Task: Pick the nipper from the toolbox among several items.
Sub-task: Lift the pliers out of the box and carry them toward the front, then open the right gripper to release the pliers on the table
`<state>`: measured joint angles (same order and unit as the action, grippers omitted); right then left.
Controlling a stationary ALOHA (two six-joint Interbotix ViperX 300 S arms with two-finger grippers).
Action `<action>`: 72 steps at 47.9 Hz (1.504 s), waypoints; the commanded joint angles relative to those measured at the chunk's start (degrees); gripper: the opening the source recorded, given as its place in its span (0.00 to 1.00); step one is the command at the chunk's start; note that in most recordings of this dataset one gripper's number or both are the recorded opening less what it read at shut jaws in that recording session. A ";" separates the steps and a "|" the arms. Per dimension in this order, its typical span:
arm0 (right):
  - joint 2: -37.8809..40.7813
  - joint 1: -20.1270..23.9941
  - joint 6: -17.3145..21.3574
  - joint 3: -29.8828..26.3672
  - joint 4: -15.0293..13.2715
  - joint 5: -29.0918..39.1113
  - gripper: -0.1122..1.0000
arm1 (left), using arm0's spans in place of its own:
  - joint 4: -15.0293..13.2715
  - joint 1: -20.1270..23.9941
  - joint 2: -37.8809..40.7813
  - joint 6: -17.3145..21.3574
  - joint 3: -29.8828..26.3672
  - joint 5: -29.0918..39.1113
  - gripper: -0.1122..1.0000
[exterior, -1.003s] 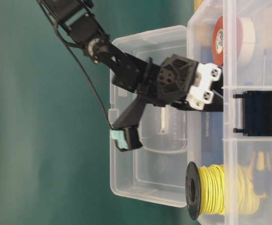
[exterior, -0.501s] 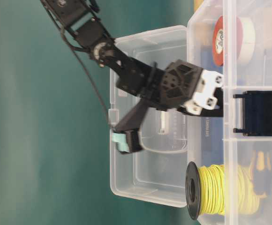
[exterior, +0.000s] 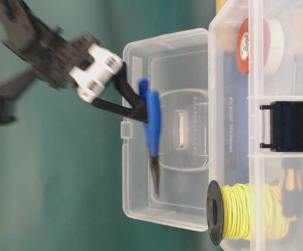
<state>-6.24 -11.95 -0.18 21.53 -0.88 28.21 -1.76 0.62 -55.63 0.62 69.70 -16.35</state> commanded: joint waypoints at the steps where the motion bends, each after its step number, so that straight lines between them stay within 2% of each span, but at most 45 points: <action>1: -3.96 5.36 0.62 1.14 0.18 -1.23 0.21 | -0.18 0.44 0.18 0.00 -0.70 -0.26 0.10; 10: -3.87 14.24 4.39 3.87 0.18 -3.25 0.21 | -0.09 1.14 0.00 0.00 -0.62 -0.26 0.10; 19: 1.41 19.86 9.93 6.50 0.18 -8.70 0.21 | -0.09 1.76 0.00 0.00 -0.35 -0.26 0.10; 25: 6.15 20.48 13.45 7.56 0.18 -11.78 0.21 | -0.09 2.11 0.00 0.00 -0.26 -0.26 0.10; 38: 15.91 21.45 16.61 7.38 1.05 -15.29 0.21 | -0.18 2.11 -0.09 -0.09 -0.26 -0.44 0.10; 47: 17.75 21.88 18.11 7.12 1.14 -14.68 0.21 | -0.09 2.11 -0.09 0.00 -0.26 -0.35 0.10; 57: 17.58 21.62 18.11 6.77 1.05 -12.39 0.22 | -0.09 2.20 -0.09 -0.09 -0.26 -0.35 0.10; 58: 17.31 21.62 18.02 6.59 1.05 -11.78 0.24 | -0.09 2.11 0.00 -0.09 -0.26 -0.26 0.10; 60: 16.70 21.53 17.93 6.42 0.97 -10.81 0.34 | -0.09 2.11 -0.09 -0.09 -0.26 -0.26 0.10; 68: 9.93 21.01 17.40 6.33 -0.53 -6.42 0.79 | -0.09 2.20 -0.09 -0.09 -0.26 -0.26 0.10; 70: 7.56 21.01 17.40 6.50 -1.14 -5.80 0.84 | -0.18 2.11 -0.09 -0.09 -0.26 -0.18 0.10; 72: 5.01 20.92 17.40 6.77 -1.67 -5.19 0.84 | -0.09 2.11 -0.09 -0.09 -0.26 -0.18 0.10</action>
<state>4.66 9.23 17.23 29.00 -1.58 22.15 -1.85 2.72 -55.90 0.53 69.96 -16.35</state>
